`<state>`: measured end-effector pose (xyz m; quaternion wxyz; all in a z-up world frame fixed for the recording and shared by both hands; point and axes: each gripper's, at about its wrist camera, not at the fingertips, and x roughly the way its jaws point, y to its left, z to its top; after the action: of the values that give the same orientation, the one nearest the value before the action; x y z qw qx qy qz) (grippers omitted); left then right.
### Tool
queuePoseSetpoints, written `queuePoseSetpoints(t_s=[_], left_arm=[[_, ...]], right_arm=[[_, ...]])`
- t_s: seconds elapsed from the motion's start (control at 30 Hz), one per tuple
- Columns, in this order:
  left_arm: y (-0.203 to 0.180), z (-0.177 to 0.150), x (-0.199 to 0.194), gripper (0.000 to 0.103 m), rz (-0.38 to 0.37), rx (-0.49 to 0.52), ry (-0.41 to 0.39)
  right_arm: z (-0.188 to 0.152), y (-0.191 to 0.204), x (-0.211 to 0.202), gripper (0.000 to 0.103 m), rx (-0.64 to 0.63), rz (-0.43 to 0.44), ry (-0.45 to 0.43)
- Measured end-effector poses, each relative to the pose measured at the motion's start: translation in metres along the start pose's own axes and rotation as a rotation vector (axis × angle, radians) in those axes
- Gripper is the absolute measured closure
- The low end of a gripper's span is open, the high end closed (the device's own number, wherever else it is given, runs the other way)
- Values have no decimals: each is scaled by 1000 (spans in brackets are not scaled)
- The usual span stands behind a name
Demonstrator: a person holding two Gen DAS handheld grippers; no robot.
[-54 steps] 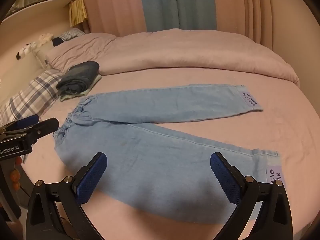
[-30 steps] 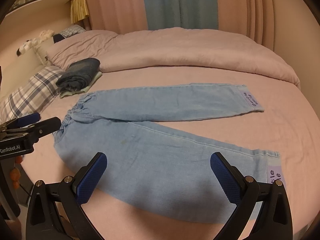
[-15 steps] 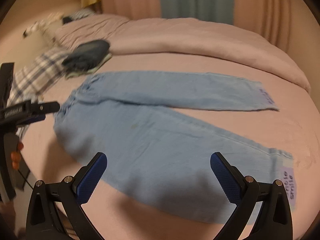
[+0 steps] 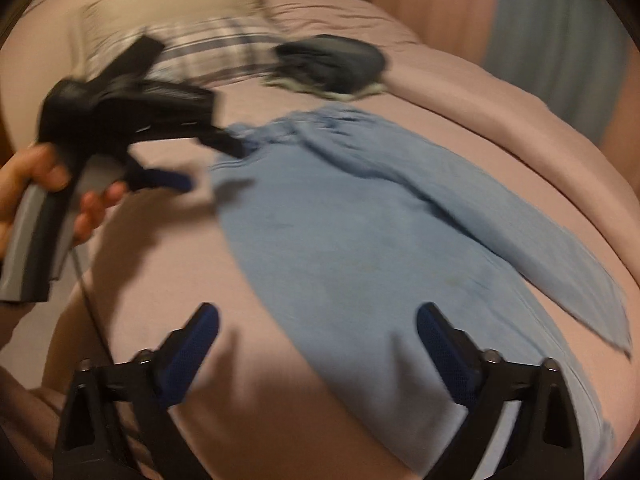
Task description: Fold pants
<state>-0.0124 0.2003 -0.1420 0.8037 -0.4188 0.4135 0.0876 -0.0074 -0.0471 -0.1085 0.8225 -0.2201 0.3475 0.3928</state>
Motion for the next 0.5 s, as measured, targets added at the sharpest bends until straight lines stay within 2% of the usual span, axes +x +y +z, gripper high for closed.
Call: queuePoseSetpoints(t_s=[0.03,0.1,0.17,0.23,0.3,0.33,0.4,0.5], left_arm=[[1,2,1,50,-10,-11,-4],[6,11,12,70,-20,-26,-8],[13,12,13,84,-15,-43,-9],[18,11,10,87,-26,-56,-10],[19,9,6,91,-31,-48,-27],[20,7,0,92,-34,-46,-39],[18,2,-14,92,-31,-21,-79],[14,-1,-16,92,39,45,-83]], right_arm=[[2,4,7,26,-20,6,16],[6,11,21,34,-59,-3,47],[6,14,30,51,-75,4,64],[7,15,37,75,-80,21,66],[9,13,35,90,-65,49,54],[9,14,34,94,-48,62,48],[12,13,28,95,-34,85,38],[12,16,30,95,-32,111,42]])
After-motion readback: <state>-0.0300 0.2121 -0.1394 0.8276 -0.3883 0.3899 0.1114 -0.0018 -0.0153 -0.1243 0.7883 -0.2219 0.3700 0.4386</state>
